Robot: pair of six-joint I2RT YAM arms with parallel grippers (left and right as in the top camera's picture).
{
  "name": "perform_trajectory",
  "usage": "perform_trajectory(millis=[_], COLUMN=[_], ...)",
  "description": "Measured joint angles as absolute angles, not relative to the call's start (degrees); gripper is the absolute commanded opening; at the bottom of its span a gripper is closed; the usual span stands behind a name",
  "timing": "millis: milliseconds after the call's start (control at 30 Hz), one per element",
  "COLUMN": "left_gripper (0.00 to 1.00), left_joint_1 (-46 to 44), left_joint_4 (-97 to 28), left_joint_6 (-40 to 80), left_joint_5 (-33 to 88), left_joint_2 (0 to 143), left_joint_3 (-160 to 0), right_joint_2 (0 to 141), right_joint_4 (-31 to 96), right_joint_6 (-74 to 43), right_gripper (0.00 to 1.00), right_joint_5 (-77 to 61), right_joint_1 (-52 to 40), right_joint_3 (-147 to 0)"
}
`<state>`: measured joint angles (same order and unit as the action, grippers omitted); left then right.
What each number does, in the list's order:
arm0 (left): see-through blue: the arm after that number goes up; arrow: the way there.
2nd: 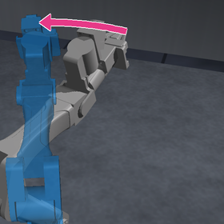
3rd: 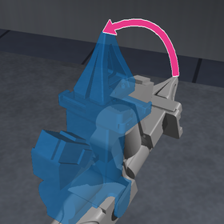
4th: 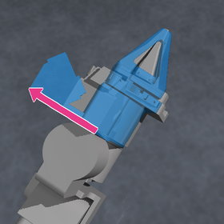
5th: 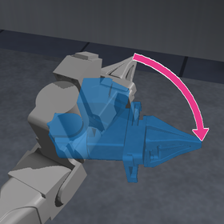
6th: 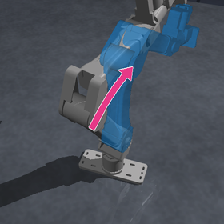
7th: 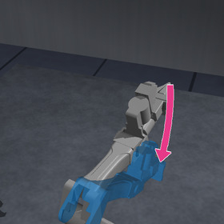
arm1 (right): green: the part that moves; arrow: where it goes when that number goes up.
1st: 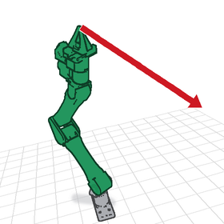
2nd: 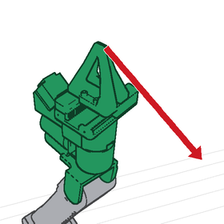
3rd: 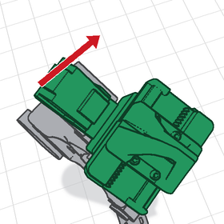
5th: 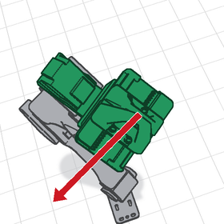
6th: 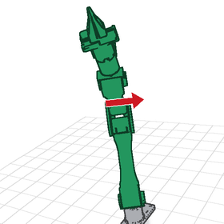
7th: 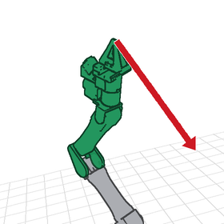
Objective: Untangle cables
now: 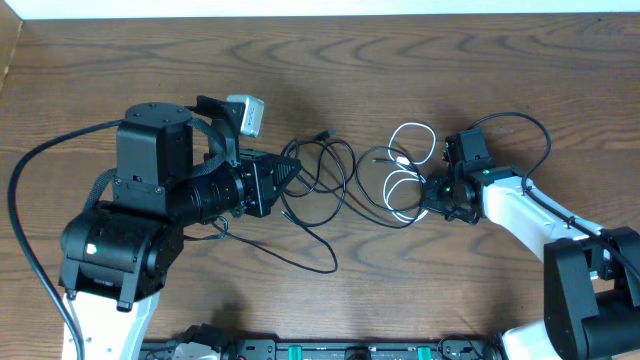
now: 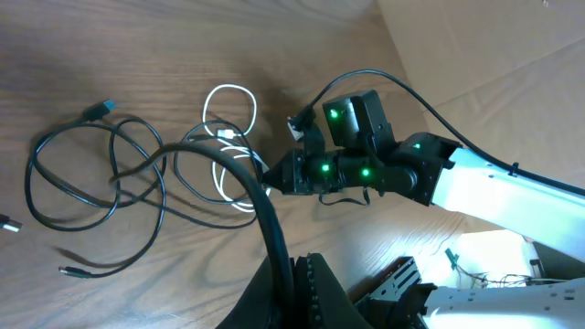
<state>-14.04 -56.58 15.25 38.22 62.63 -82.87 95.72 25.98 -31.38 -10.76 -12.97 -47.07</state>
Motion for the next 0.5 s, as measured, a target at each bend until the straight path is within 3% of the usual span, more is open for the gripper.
perform_trajectory(millis=[233,500], left_gripper=[0.08,0.08], left_joint_1=[-14.04,-14.06], left_joint_4=[-56.58,-59.33], left_joint_6=[15.25,19.79], left_joint_5=[38.22,32.1], left_joint_2=[62.63,62.63], left_joint_3=[-82.87,-82.96], right_joint_2=[91.94,75.55], right_joint_4=[36.73,46.5], right_joint_6=[-29.98,-25.41], right_gripper=[0.01,0.01], right_joint_5=[-11.7,0.47], right_joint_1=[-12.84,-11.97], right_joint_3=[-50.52,-75.81])
